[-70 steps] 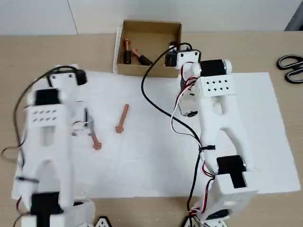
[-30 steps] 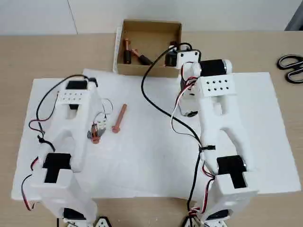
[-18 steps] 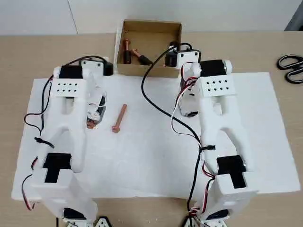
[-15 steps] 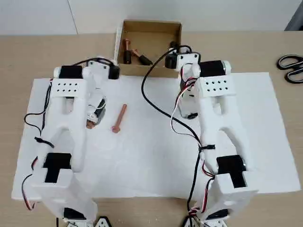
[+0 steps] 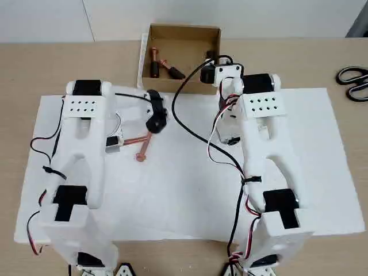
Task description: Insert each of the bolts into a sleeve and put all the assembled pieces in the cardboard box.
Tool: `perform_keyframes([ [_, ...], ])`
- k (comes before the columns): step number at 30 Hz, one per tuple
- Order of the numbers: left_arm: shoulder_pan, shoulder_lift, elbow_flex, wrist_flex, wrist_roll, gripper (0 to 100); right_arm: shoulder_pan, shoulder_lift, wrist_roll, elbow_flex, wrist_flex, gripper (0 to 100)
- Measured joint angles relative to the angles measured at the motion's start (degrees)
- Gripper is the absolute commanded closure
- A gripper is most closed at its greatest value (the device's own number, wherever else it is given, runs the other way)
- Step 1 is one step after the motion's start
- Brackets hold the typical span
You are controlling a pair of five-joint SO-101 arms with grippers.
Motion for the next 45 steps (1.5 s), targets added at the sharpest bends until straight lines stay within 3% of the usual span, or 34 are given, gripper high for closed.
perform_keyframes([
  [4, 0.00, 4.84, -0.18, -0.88, -3.08, 99, 0.00, 0.00, 0.00, 0.00, 0.00, 99.1],
  [13, -1.14, 12.22, -1.14, -12.66, -3.08, 96, 0.00, 0.00, 0.00, 0.00, 0.00, 99.1],
  [17, -2.29, 12.22, -4.31, -13.19, -3.08, 89, 0.00, 0.00, 0.00, 0.00, 0.00, 99.1],
  [31, -2.73, 12.22, -7.74, -13.54, -0.53, 93, 0.00, 0.00, 0.00, 0.00, 0.00, 99.1],
  [33, -2.73, 12.22, -10.20, -13.36, 3.78, 94, 0.00, 0.00, 0.00, 0.00, 0.00, 99.1],
  [36, -2.20, 12.22, -13.63, -13.01, 17.05, 95, 0.00, 0.00, 0.00, 0.00, 0.00, 99.1],
  [45, 2.02, 12.22, -27.52, -0.44, 70.77, 95, 0.00, 0.00, 0.00, 0.00, 0.00, 99.1],
])
